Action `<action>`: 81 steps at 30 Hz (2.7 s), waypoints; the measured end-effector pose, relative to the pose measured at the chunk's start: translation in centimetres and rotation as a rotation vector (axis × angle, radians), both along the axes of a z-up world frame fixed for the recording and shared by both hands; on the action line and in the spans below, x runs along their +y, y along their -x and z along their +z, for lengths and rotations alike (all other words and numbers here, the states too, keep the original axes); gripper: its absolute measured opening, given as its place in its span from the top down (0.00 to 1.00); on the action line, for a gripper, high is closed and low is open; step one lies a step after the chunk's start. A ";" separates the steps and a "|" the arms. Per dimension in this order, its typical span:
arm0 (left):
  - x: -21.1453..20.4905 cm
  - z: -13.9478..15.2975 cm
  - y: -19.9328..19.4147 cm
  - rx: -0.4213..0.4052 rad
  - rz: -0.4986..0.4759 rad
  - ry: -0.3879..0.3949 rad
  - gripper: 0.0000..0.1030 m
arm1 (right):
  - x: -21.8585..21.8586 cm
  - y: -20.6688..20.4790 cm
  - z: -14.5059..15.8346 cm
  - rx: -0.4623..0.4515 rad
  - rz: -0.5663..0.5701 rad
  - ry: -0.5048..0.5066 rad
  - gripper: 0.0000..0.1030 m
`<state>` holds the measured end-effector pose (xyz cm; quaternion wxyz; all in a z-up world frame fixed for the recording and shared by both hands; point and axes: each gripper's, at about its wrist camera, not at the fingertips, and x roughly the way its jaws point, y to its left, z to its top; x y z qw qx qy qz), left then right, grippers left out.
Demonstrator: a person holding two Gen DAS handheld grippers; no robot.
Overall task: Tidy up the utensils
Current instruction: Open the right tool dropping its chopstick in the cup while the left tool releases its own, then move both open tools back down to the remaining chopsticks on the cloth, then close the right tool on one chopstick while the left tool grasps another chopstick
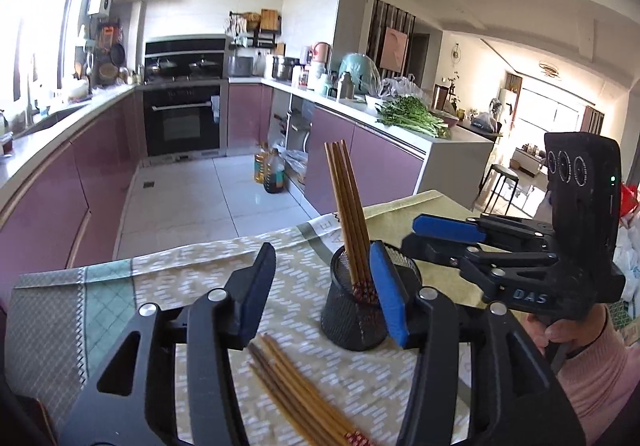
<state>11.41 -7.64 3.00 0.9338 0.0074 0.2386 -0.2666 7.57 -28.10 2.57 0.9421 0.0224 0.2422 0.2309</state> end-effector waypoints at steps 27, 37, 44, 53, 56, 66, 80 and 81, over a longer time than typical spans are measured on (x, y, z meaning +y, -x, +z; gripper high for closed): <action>4.8 -11.5 3.8 0.295 0.223 -0.148 0.21 | 6.5 2.9 -10.1 0.291 0.110 0.084 0.65; 4.0 -12.6 3.5 0.339 0.200 -0.172 0.26 | 6.5 2.7 -10.4 0.307 0.103 0.102 0.65; 3.4 -13.4 3.3 0.364 0.188 -0.183 0.30 | 6.8 2.5 -10.7 0.316 0.100 0.115 0.66; 3.1 -13.6 3.1 0.369 0.181 -0.193 0.32 | 7.0 2.3 -11.0 0.327 0.097 0.121 0.66; 3.1 -13.7 3.0 0.371 0.177 -0.196 0.32 | 7.0 2.3 -11.0 0.328 0.092 0.121 0.67; 2.9 -13.8 2.8 0.376 0.165 -0.202 0.35 | 6.7 2.3 -11.0 0.333 0.072 0.119 0.72; 2.9 -13.9 2.4 0.372 0.160 -0.228 0.55 | 6.6 2.1 -11.0 0.338 0.065 0.127 0.73; 3.0 -13.9 2.3 0.373 0.159 -0.228 0.56 | 6.7 2.0 -11.0 0.337 0.065 0.132 0.73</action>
